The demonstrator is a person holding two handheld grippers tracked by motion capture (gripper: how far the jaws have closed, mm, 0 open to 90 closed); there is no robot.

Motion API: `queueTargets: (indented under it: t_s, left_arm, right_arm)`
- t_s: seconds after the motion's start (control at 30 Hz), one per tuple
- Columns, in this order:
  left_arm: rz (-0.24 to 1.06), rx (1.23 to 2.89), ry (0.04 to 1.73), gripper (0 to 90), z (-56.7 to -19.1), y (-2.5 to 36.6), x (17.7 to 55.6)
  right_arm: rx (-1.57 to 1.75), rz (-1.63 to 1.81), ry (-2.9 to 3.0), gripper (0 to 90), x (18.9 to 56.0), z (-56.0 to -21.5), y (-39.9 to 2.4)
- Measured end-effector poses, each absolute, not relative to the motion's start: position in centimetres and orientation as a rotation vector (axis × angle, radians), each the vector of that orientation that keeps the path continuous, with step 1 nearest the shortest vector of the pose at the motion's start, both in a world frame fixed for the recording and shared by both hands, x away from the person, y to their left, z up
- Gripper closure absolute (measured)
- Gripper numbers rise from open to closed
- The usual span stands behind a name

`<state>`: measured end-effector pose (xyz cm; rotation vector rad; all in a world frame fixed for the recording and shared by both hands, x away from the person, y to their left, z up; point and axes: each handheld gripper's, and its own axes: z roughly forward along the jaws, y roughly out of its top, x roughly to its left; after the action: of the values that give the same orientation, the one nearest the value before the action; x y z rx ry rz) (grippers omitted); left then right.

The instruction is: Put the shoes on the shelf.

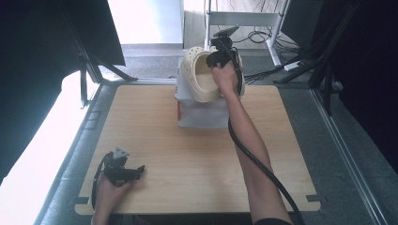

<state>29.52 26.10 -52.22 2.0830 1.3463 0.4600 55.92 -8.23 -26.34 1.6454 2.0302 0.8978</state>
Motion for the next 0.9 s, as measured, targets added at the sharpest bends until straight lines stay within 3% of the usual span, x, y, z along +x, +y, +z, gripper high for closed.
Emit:
queueTargets:
  t_s: [0.37,0.47,0.5,0.53,0.6,0.9]
  left_arm:
    - [0.462,2.084,1.343,1.3,-52.2,26.1,29.5]
    - [0.462,2.084,1.343,1.3,-52.2,26.1,29.5]
    - [0.462,2.084,1.343,1.3,-52.2,26.1,29.5]
    - [0.462,2.084,1.342,1.3,-52.2,26.1,29.5]
    - [0.461,2.084,1.343,1.3,-52.2,26.1,29.5]
    - [0.462,2.085,1.341,1.3,-52.2,26.1,29.5]
  right_arm:
    - [1.658,0.878,2.032,63.0,58.3,-29.7,-7.0]
    - [1.607,0.876,2.056,58.8,58.2,-29.8,-7.0]
    - [1.582,0.875,2.071,55.8,58.2,-29.8,-7.1]
    - [1.546,0.91,2.107,42.8,58.0,-29.7,-7.4]
    - [1.513,0.91,2.149,34.5,57.8,-29.6,-7.7]
    - [1.273,0.934,2.312,15.8,55.5,-29.1,-8.3]
